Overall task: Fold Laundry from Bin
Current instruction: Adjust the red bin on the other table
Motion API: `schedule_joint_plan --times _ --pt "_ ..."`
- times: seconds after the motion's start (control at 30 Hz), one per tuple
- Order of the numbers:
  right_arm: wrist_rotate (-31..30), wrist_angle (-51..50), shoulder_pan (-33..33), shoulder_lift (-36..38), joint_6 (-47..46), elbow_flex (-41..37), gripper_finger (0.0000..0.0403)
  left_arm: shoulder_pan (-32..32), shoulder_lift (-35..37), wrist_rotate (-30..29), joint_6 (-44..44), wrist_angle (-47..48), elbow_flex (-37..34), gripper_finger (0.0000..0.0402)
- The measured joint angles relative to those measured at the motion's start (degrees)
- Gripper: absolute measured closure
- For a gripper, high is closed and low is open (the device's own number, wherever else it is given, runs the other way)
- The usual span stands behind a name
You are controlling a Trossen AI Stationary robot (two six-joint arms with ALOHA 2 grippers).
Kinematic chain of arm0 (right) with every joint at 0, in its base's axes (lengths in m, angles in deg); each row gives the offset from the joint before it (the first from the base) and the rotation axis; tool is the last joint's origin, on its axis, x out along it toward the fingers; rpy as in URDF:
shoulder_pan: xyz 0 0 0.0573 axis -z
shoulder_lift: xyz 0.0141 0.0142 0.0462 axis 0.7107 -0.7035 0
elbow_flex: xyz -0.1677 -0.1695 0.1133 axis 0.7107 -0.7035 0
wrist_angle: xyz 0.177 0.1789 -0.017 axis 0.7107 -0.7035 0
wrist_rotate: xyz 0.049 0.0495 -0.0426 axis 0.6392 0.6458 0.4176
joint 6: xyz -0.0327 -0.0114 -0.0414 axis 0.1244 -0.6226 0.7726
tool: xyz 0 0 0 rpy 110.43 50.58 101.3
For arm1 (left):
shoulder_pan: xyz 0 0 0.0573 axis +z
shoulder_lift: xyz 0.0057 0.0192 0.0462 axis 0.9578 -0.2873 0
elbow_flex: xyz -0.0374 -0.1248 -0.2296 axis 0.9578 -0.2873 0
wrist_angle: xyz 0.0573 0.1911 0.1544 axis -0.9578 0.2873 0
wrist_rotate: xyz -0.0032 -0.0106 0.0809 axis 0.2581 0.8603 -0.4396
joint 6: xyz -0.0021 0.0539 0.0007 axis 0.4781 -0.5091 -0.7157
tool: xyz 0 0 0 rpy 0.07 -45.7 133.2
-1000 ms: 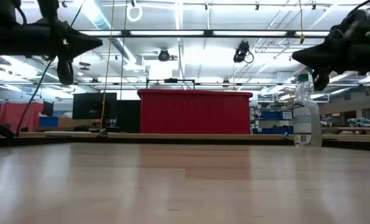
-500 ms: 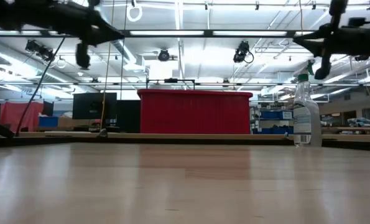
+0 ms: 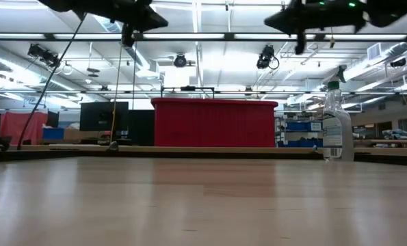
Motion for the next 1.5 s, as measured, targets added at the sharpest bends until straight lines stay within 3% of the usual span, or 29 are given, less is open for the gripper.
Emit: schedule_joint_plan --times 0.13,0.33,0.5,0.63,0.87,1.0,1.13,1.3,1.5 --pt "1.5 -0.4 0.4 -6.8 4.1 8.9 0.0378 3.4 -3.5 -3.2 -6.0 1.7 4.0 0.0394" --pt "2.7 -6.6 2.3 -14.1 5.2 18.1 0.0378 7.0 -13.4 2.0 -4.6 16.1 15.9 0.0395" --pt "2.9 -17.2 6.5 -18.7 9.3 24.5 0.0378 8.9 -23.6 1.9 -5.4 20.4 27.1 0.0395" --pt "4.3 -24.3 9.8 -21.9 12.2 28.4 0.0378 12.1 -32.6 -3.2 -5.4 24.7 36.4 0.0395" --pt "10.7 -26.3 13.0 -24.1 18.3 28.7 0.0377 15.3 -46.4 -9.6 -8.9 29.4 51.4 0.0388" --pt "10.6 -28.1 13.2 -23.5 23.3 28.7 0.0371 15.6 -52.7 -18.3 -21.9 32.7 59.3 0.0346" --pt "10.3 -28.7 13.2 -23.5 24.5 28.7 0.0362 15.8 -58.1 -20.2 -35.9 32.4 65.8 0.0271" --pt "10.7 -32.1 13.2 -23.5 24.4 28.7 0.0357 16.5 -63.1 -22.0 -44.2 33.2 69.5 0.0178" --pt "11.4 -33.9 12.8 -23.5 24.0 28.7 0.0357 17.1 -66.5 -26.4 -50.7 31.9 69.9 0.0158"
